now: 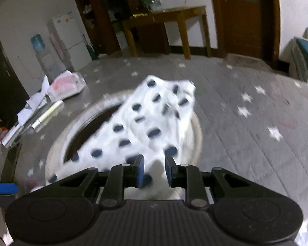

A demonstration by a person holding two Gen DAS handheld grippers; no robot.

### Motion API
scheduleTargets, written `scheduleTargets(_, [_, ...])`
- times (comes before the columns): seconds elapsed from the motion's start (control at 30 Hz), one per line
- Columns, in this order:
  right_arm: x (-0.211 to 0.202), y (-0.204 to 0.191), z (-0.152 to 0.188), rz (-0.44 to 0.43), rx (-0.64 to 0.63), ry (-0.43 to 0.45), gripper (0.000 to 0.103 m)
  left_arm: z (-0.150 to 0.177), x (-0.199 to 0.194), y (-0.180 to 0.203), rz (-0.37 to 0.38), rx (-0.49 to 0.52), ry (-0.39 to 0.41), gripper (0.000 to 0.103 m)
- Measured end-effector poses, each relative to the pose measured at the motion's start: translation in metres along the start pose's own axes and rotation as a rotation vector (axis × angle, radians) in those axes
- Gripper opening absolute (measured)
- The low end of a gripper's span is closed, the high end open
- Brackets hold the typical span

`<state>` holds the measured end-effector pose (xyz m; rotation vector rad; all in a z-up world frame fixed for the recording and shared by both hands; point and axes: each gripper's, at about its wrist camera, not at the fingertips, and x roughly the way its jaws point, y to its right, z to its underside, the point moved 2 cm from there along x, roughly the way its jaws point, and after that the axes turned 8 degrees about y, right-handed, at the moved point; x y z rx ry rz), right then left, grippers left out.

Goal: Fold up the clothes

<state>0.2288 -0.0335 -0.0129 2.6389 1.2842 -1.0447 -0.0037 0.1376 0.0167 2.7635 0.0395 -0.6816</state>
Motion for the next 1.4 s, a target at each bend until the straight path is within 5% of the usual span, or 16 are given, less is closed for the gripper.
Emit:
scheduleTargets(0.27, [0.066, -0.05, -0.029, -0.099, 0.0, -0.03, 0.022, 0.015, 0.008, -0.005, 0.02, -0.017, -0.046, 0.028])
scheduleTargets(0.33, [0.085, -0.061, -0.034, -0.109, 0.009, -0.046, 0.03, 0.018, 0.008, -0.008, 0.022, -0.033, -0.051, 0.028])
scheduleTargets(0.6, [0.132, -0.083, -0.032, 0.008, -0.01, -0.115, 0.03, 0.019, 0.002, -0.019, 0.033, -0.068, -0.042, 0.029])
scheduleTargets(0.73, [0.136, -0.082, -0.027, 0.041, -0.008, -0.122, 0.006, 0.018, 0.002, -0.023, 0.036, -0.079, -0.038, 0.031])
scheduleTargets(0.8, [0.133, -0.081, -0.028, 0.039, -0.001, -0.105, 0.004, 0.018, 0.001, -0.024, 0.037, -0.083, -0.038, 0.031])
scheduleTargets(1.03, [0.121, -0.091, -0.054, -0.051, 0.052, -0.005, 0.003, 0.012, 0.002, -0.029, 0.031, -0.095, -0.027, 0.031])
scheduleTargets(1.23, [0.137, -0.087, -0.043, -0.075, 0.056, -0.066, 0.01, 0.005, 0.011, -0.03, 0.0, -0.083, -0.032, 0.031])
scheduleTargets(1.4, [0.086, -0.057, -0.052, -0.118, 0.066, -0.019, 0.011, 0.0, 0.018, -0.027, 0.005, -0.071, -0.038, 0.031])
